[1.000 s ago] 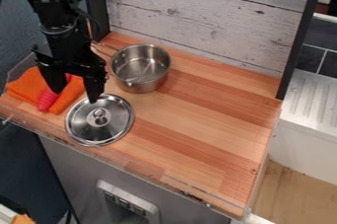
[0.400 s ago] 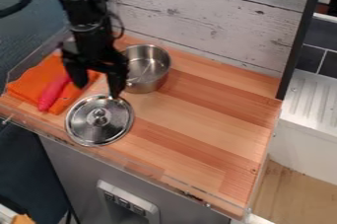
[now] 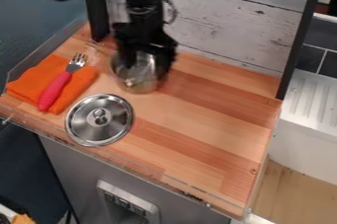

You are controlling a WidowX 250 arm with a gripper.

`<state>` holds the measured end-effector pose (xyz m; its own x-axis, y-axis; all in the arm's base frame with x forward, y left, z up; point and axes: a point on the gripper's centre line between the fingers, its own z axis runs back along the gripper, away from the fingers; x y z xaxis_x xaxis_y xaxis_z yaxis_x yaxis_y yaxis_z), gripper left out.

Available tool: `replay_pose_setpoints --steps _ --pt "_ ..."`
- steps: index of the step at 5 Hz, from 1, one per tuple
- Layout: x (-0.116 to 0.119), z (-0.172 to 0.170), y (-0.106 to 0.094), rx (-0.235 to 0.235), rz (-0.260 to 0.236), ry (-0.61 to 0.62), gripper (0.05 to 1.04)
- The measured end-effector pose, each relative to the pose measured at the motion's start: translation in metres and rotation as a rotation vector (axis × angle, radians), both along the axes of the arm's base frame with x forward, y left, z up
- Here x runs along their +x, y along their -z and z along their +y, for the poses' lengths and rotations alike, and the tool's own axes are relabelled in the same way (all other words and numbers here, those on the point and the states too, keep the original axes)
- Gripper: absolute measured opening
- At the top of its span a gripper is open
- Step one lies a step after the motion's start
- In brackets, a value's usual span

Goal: Place the silver pan on the center of the table

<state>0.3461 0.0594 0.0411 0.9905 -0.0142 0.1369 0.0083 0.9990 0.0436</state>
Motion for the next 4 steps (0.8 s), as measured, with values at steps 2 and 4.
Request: replay_pose_setpoints --steps 2,4 --pt "0.025 -0.021 0.026 0.014 0.026 0.037 0.966" --pt "0.029 -0.017 0.041 0.024 0.046 0.019 0.38"
